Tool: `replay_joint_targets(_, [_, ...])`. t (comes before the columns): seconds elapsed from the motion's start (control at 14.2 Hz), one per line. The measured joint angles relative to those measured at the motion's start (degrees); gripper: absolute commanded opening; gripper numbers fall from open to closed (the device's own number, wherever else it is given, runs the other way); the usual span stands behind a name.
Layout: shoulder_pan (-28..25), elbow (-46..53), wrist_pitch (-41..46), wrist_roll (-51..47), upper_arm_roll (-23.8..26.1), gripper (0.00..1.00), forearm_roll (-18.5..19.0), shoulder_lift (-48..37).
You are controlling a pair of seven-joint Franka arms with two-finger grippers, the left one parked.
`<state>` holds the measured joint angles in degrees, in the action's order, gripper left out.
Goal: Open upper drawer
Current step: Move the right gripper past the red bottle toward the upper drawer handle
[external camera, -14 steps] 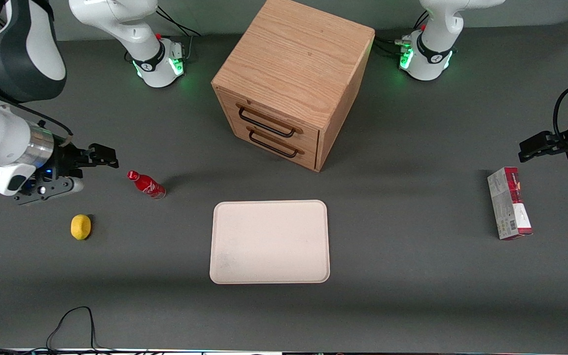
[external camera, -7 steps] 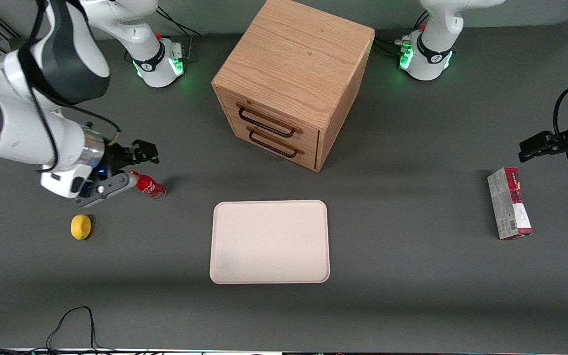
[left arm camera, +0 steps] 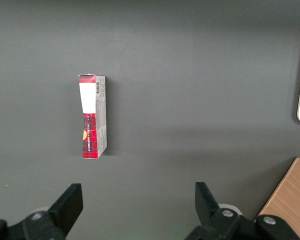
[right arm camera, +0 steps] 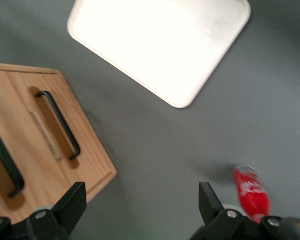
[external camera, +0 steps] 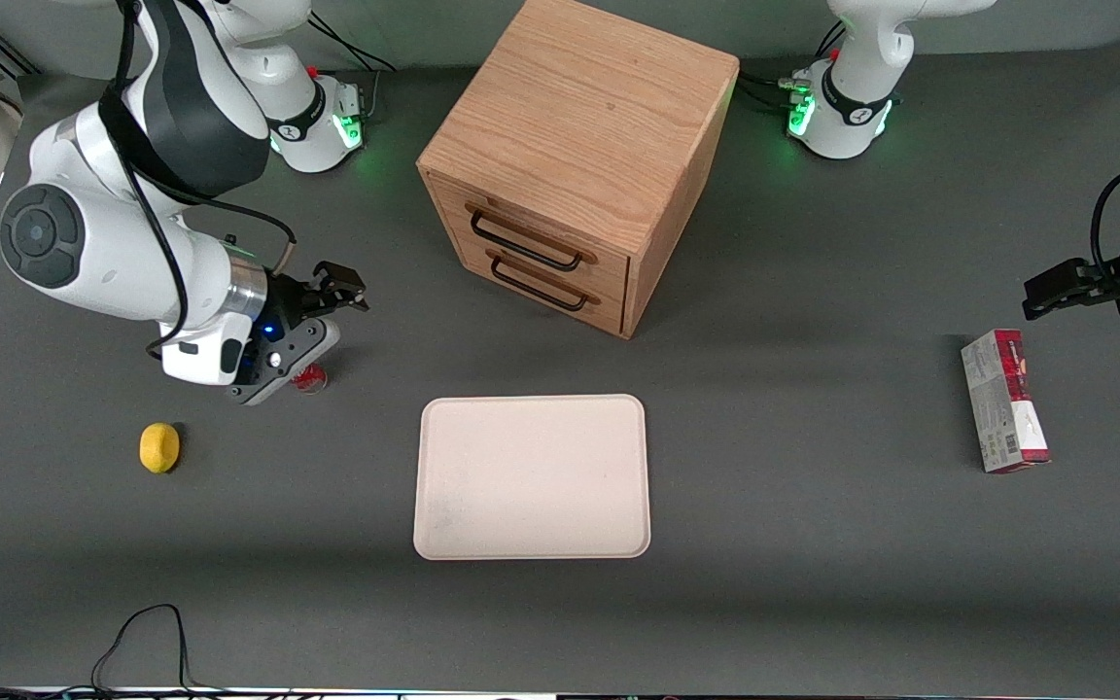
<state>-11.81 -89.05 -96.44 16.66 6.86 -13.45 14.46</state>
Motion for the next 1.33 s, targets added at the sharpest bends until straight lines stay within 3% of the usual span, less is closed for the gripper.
replay_joint_targets(0.91, [-10.7, 0.0, -4.9, 6.9, 0.4, 1.0, -1.5, 3.7])
replay_joint_targets(1.33, [-12.2, 0.0, -5.9, 7.7, 0.5, 1.0, -4.3, 5.0])
